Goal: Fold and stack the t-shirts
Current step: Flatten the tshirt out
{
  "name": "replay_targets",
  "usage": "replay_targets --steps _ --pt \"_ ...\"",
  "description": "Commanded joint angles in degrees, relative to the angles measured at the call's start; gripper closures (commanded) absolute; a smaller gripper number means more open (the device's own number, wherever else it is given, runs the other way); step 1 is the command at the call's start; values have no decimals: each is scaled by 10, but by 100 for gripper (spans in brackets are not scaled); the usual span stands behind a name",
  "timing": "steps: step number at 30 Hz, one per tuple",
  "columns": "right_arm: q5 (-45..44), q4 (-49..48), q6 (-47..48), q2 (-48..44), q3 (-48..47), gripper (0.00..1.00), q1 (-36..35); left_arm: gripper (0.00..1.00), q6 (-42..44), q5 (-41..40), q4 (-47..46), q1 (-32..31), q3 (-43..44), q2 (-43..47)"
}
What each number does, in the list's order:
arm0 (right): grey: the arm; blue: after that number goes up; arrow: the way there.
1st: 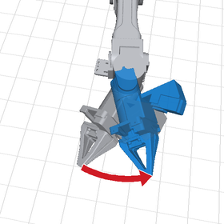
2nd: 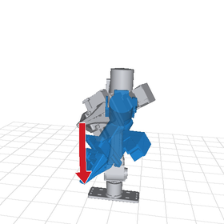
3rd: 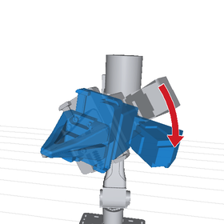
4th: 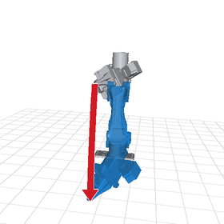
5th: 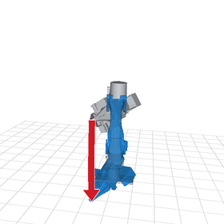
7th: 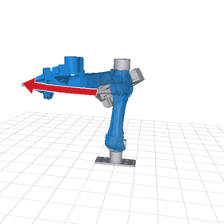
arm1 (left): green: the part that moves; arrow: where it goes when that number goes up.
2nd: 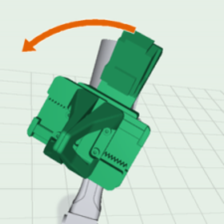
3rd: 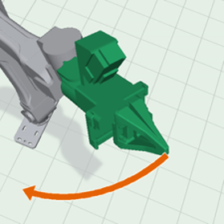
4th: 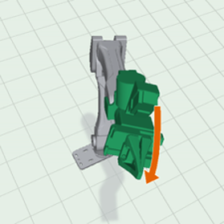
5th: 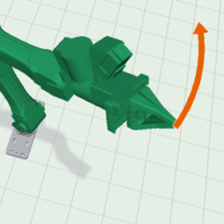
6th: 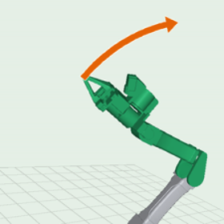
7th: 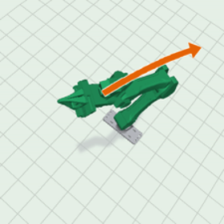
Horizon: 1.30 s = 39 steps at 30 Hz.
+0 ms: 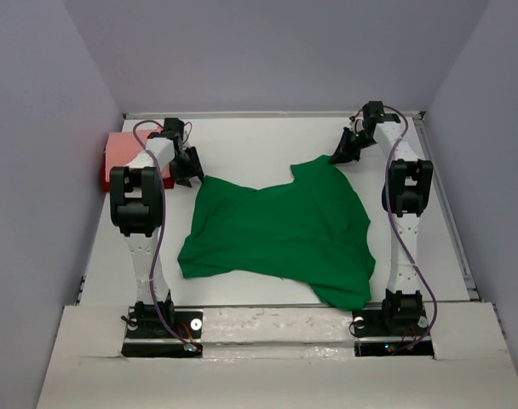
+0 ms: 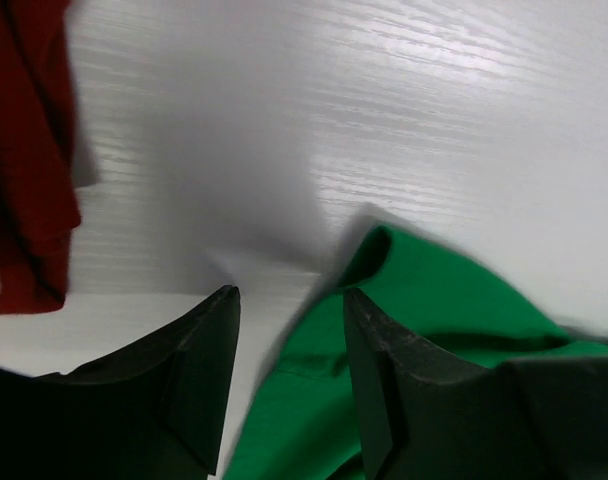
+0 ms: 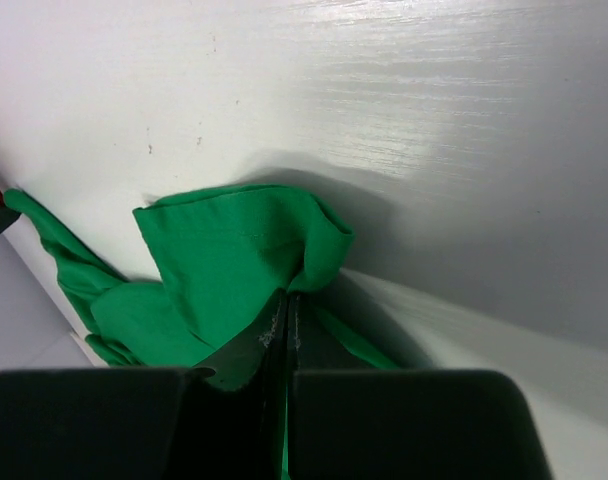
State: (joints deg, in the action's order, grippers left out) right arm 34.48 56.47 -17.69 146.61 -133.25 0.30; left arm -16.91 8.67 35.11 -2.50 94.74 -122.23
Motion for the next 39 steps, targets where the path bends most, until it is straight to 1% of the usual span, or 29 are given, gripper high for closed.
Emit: replay_targets --steps 1,4,7,9,10,14,15,16,17,20,22,24,25,26,27,28,29,35,39 --pt "-12 13 14 -35 -19 100 1 47 -1 79 -19 2 26 2" --pt "-14 14 15 -35 -17 100 1 52 -3 93 -25 1 30 2" --pt "-21 16 15 -35 -22 100 1 59 -8 105 -35 1 28 6" --pt "-20 16 16 -36 -25 100 1 61 -7 112 -36 1 28 7" --pt "-24 18 16 -37 -26 100 1 66 -6 115 -36 2 31 3" --pt "-25 23 18 -35 -39 100 1 66 -1 140 -36 1 35 -9" --pt "-22 24 18 -35 -40 100 1 64 -1 144 -37 1 37 -12" --pt "-24 24 16 -37 -39 100 1 60 -3 147 -39 0 37 -15" --pt "-21 23 17 -39 -41 100 1 59 -3 148 -39 0 40 -20" --pt "-26 25 17 -42 -44 100 1 58 -3 146 -36 -1 47 -28" --pt "-24 26 18 -44 -48 100 1 55 -1 147 -32 -1 55 -38" --pt "-23 26 17 -44 -49 100 1 55 -1 148 -29 -2 62 -45" --pt "-23 27 15 -44 -51 100 1 59 -1 148 -29 -2 63 -49" --pt "-24 28 16 -44 -50 100 1 68 0 148 -30 -3 65 -50" --pt "-23 28 16 -43 -50 100 1 86 0 147 -29 -5 64 -49" --pt "-25 29 16 -42 -51 100 1 86 -1 144 -30 -5 62 -45" --pt "-27 30 16 -45 -51 100 1 100 -2 138 -35 -6 59 -42" --pt "-48 34 21 -60 -52 100 1 100 2 119 -36 -7 41 2" --pt "-73 39 28 -83 -53 100 1 100 4 107 -34 -7 28 58"
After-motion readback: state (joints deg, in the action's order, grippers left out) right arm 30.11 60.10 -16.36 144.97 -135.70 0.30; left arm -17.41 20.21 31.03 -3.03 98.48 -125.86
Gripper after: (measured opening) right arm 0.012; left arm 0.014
